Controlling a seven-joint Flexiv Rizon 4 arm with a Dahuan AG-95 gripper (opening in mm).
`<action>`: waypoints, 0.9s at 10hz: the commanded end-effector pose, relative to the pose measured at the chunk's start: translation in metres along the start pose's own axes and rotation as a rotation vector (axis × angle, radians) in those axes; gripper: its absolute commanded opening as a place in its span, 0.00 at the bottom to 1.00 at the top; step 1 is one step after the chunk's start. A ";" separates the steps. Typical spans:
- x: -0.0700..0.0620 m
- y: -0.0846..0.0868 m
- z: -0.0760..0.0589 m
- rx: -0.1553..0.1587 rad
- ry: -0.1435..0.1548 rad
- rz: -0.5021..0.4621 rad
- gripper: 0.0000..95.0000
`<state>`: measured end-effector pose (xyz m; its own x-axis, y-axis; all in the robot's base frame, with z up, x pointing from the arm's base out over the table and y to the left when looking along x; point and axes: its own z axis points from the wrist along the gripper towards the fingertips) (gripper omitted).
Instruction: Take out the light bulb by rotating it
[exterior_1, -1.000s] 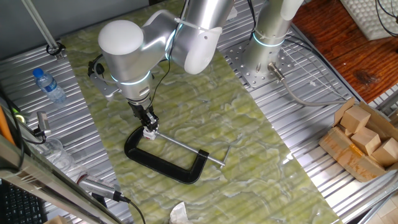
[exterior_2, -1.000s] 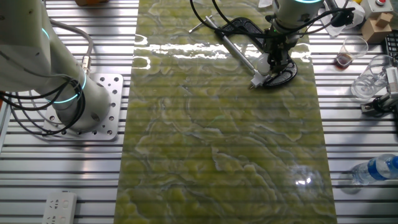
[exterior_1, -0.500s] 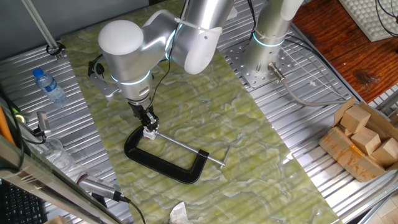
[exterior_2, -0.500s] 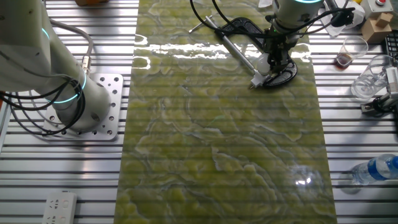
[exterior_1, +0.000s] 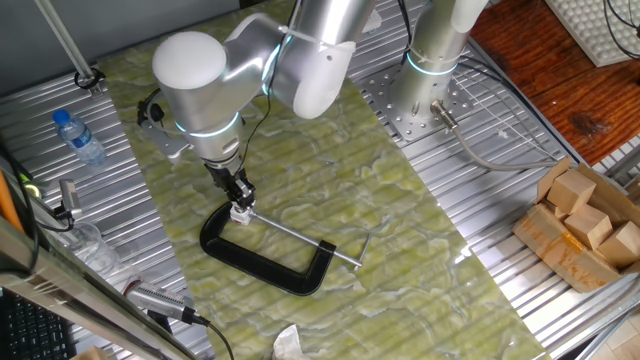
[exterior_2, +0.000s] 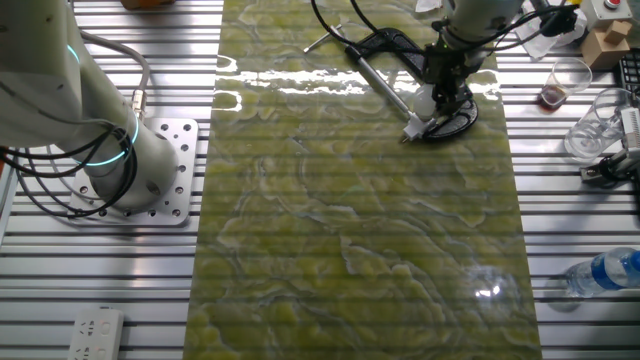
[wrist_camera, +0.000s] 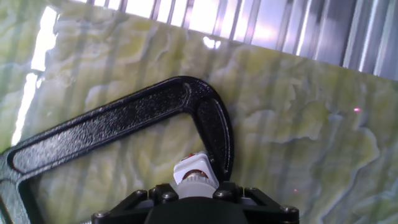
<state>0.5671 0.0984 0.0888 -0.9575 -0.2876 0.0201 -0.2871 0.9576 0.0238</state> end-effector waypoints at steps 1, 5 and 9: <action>0.000 0.001 0.000 -0.002 0.004 -0.015 0.00; 0.000 0.001 -0.004 0.002 0.003 -0.063 0.00; -0.001 0.002 -0.010 0.008 -0.007 -0.078 0.00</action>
<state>0.5686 0.1003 0.1006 -0.9307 -0.3656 0.0077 -0.3655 0.9307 0.0146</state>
